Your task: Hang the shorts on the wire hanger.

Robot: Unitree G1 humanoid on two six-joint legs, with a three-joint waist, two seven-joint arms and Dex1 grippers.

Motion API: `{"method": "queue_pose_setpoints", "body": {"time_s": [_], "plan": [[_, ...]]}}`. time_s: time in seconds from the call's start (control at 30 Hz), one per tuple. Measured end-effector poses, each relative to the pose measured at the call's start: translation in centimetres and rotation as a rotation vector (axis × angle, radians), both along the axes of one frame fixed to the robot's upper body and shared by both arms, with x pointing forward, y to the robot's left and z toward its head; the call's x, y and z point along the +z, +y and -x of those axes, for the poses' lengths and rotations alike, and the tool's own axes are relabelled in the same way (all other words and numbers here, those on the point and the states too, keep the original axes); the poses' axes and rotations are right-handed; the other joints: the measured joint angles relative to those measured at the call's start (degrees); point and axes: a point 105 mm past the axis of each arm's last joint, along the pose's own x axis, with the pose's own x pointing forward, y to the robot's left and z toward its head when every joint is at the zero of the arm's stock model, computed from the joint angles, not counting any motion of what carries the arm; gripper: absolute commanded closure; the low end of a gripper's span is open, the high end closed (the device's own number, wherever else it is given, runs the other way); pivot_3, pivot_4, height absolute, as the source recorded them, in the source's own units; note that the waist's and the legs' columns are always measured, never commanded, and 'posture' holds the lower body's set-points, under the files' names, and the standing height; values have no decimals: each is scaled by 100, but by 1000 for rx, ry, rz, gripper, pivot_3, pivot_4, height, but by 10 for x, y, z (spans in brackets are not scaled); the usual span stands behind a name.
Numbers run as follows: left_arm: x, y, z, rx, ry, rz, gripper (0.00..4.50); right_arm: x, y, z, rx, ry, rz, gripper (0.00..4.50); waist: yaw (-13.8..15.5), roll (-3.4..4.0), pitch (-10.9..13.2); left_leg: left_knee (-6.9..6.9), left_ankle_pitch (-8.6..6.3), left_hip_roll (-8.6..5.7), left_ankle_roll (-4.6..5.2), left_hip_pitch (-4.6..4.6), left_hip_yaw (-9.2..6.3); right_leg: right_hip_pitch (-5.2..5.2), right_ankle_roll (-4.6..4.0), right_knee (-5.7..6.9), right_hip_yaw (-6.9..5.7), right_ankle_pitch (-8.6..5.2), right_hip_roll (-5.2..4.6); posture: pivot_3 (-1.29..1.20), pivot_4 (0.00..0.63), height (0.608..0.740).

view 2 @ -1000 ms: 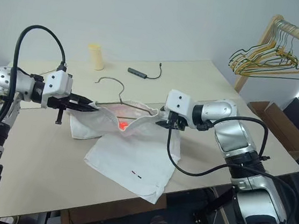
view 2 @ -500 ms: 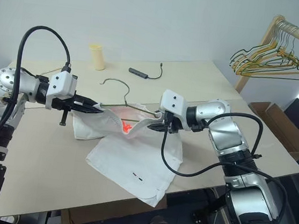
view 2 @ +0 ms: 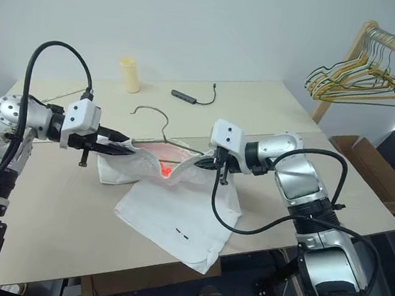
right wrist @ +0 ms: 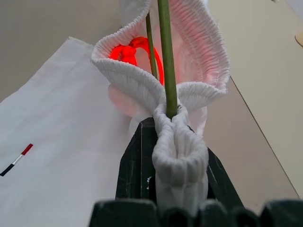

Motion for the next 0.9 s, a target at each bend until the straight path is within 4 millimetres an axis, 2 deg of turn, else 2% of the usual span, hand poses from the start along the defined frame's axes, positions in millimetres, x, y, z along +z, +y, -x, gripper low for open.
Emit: {"method": "queue_pose_setpoints", "body": {"time_s": [0.27, 0.33, 0.47, 0.57, 0.73, 0.8, 0.9], "plan": [[5, 15, -8, 90, -25, 75, 32, 0, -11, -1, -62, 23, -3, 4436, -7, 0, 0, 0, 0, 0, 0, -1, 1, -2, 0, -2, 0, 0, -1, -181, 0, 740], [11, 20, -11, 115, -39, 112, 0, -1, -18, -3, -104, 32, -6, 4436, -11, 0, 0, 0, 0, 0, 0, -3, 1, -3, 0, -4, 0, 0, -1, -195, 0, 740], [43, 30, -17, 171, -132, 255, 0, -2, -40, -7, -236, 52, -7, 4436, -8, 0, 0, 1, 0, -1, 0, -7, -1, -3, 0, -9, -4, 0, -6, -237, 0, 740], [61, 26, -21, 199, -172, 428, 0, 1, -62, -11, -395, 90, -22, 4436, -19, 0, 0, 1, 0, 2, 0, -7, -2, -2, 1, -15, -3, 0, -13, -260, 0, 740], [55, 1, -6, 93, -85, 574, 0, 11, -105, -15, -721, 158, -69, 4436, -170, 1, -1, 1, 0, 1, 0, -8, -4, -2, 2, -13, -2, 0, -23, -330, 0, 740], [50, -10, -1, 59, -40, 623, 0, 9, -128, -14, -862, 180, -58, 4436, -250, 1, -1, 2, 0, 1, 0, -10, -3, -2, 2, -23, -2, 0, -25, -347, 0, 740], [52, -23, 3, 23, -9, 693, 0, 7, -155, -12, -1051, 218, -80, 4436, -421, 1, -1, 2, 0, -6, 0, -8, -3, 2, 6, -21, 3, 0, -31, -366, 0, 740]]}}
